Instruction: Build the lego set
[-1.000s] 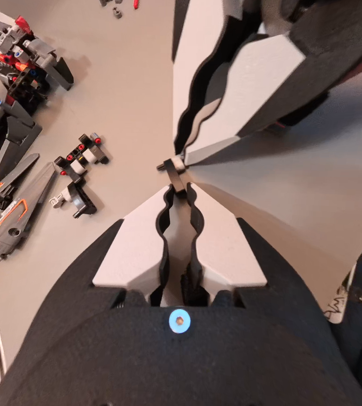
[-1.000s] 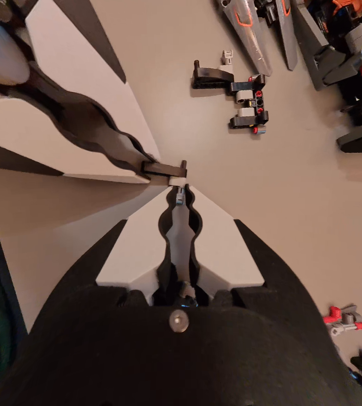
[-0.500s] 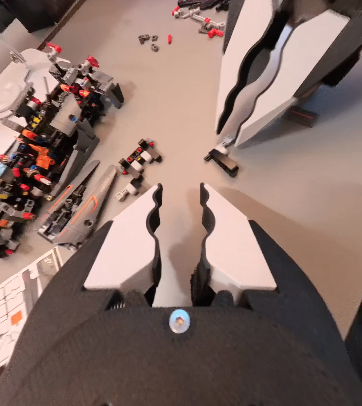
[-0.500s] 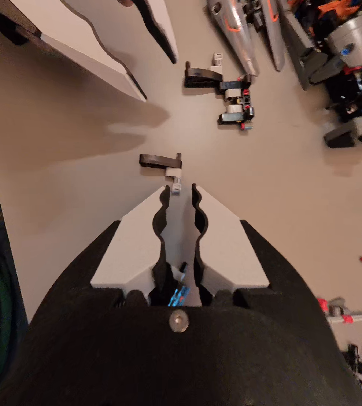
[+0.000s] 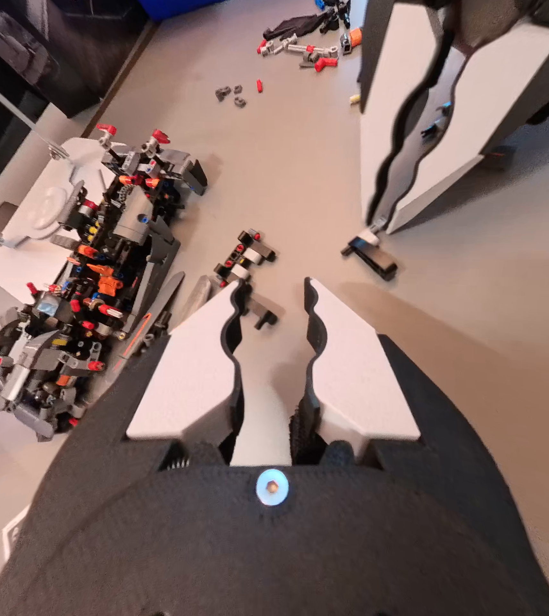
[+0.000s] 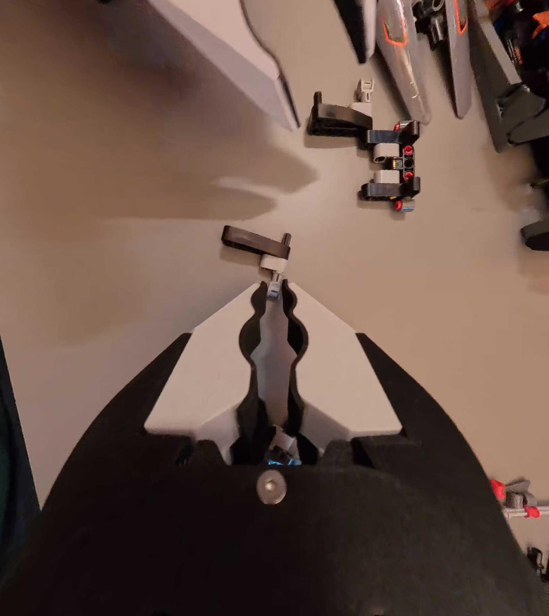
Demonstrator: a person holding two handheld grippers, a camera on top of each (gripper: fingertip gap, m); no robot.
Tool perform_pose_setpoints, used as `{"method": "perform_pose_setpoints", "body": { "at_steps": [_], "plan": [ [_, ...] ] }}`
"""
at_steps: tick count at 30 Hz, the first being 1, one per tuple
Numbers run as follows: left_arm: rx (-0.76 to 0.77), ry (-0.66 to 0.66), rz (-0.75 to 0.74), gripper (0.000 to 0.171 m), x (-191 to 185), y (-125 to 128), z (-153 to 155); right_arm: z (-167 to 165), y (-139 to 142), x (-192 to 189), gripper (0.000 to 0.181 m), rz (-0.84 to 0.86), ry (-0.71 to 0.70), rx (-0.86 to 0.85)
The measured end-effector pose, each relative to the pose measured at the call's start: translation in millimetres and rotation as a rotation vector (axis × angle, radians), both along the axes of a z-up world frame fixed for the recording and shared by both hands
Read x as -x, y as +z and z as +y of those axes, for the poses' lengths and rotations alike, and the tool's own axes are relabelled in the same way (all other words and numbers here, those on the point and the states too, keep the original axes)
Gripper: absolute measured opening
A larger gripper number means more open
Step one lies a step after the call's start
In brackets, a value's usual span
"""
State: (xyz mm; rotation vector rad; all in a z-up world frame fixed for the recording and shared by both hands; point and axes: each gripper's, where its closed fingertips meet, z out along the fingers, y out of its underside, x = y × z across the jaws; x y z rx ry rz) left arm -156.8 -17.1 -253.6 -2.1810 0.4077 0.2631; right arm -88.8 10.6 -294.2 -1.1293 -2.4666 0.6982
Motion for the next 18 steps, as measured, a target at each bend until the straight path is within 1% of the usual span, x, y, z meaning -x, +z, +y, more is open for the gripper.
{"method": "perform_pose_setpoints", "body": {
  "at_steps": [4,13,16,18],
  "plan": [
    [0.0,0.001,0.02,0.034,15.1,2.8,4.1,1.1,-0.3,1.1,0.006,-0.009,0.0,-0.002],
    [0.015,-0.055,0.048,0.033,23.6,-1.8,9.9,12.3,0.5,5.6,0.006,-0.007,-0.016,-0.033],
    [0.001,-0.066,0.068,0.033,27.4,1.0,12.8,11.1,1.6,5.3,0.012,-0.007,-0.006,-0.02],
    [-0.011,-0.082,0.067,0.034,29.7,5.1,17.0,10.3,1.6,5.7,0.012,-0.008,-0.006,-0.018]
  ]
}}
